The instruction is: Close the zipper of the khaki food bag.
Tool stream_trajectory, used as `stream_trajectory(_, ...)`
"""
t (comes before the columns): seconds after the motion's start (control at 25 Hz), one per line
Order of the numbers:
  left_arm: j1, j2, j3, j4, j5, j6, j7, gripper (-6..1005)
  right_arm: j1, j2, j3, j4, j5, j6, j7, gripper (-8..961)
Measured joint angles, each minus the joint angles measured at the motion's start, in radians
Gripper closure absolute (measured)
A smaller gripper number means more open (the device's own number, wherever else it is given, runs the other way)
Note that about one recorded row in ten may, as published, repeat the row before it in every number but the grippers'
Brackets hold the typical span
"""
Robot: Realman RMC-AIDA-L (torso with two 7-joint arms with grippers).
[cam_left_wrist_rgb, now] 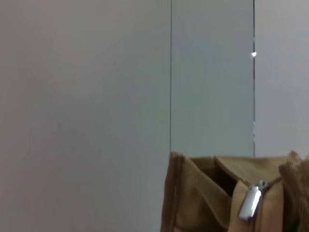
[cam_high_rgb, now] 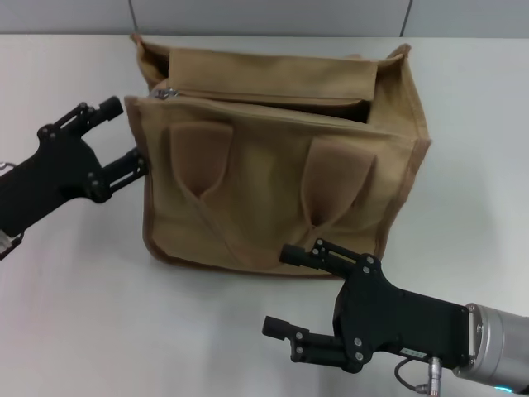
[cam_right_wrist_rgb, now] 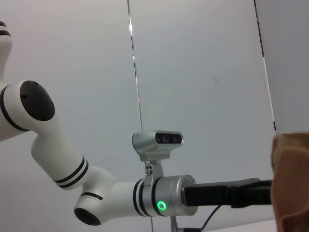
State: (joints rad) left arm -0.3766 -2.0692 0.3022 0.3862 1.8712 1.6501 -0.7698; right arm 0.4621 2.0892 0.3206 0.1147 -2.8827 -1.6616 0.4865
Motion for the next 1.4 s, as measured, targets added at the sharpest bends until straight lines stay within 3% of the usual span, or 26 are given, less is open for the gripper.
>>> stream_trajectory(0.32,-0.046,-0.002,-0.012,-0.067,-0.128,-0.030,-0.046,293,-0.007,0.000,0.006,0.002,0.001,0.001,0.000,164)
stream_trajectory(1.4,-0.029,-0.001,0.032,-0.098,-0.180,-0.026,-0.031,356,-0.008,0.002,0.009,0.006,0.008,0.020,-0.025,163)
